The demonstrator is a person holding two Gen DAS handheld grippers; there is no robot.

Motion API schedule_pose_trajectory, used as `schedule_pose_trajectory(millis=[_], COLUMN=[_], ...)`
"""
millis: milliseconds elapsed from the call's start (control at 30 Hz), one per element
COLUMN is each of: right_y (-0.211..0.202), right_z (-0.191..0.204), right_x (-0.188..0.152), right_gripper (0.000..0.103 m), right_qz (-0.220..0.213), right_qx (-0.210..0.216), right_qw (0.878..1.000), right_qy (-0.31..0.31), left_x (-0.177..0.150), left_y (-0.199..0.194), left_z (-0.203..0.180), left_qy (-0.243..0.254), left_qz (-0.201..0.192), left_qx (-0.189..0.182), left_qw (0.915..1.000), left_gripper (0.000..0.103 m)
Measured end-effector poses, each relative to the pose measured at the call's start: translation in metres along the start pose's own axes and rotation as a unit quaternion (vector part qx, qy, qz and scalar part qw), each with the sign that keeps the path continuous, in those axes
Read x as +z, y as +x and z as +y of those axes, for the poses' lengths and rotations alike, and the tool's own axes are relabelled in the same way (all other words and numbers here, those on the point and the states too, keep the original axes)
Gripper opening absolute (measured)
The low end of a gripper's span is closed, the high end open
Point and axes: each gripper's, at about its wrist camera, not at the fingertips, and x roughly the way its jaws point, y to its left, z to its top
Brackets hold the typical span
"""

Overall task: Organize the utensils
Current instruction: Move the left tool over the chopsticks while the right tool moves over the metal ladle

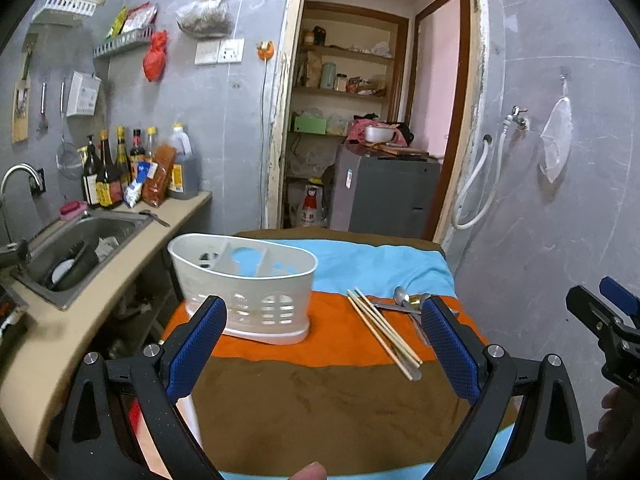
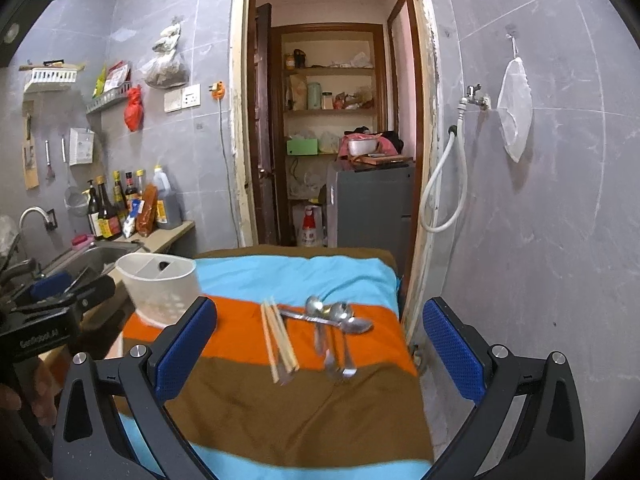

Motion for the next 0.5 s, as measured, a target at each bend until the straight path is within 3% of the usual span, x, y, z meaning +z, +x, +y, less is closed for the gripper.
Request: schedule_pose_trajectory(millis=[200,500], right_y=[0.057,0.174], right_z=[-0.037,-0.089], right_x=[0.011,0.003], right_gripper=[0.103,0.103], right_qz=[0.019,0.08], right_qx=[0.017,0.067], right_qw=[1.0,0.994], right_qy=[-0.013,-0.009], left_x=[-0.002,-0.015], left_y=[0.053,0.145], left_z=[-0.029,-0.053], left_qy=[-0.007,-0.026], left_qz=[0.027,0.073], left_qx=[0.03,0.072], left_qw=[0.9992,0.9943], left_gripper=[0.095,0.095])
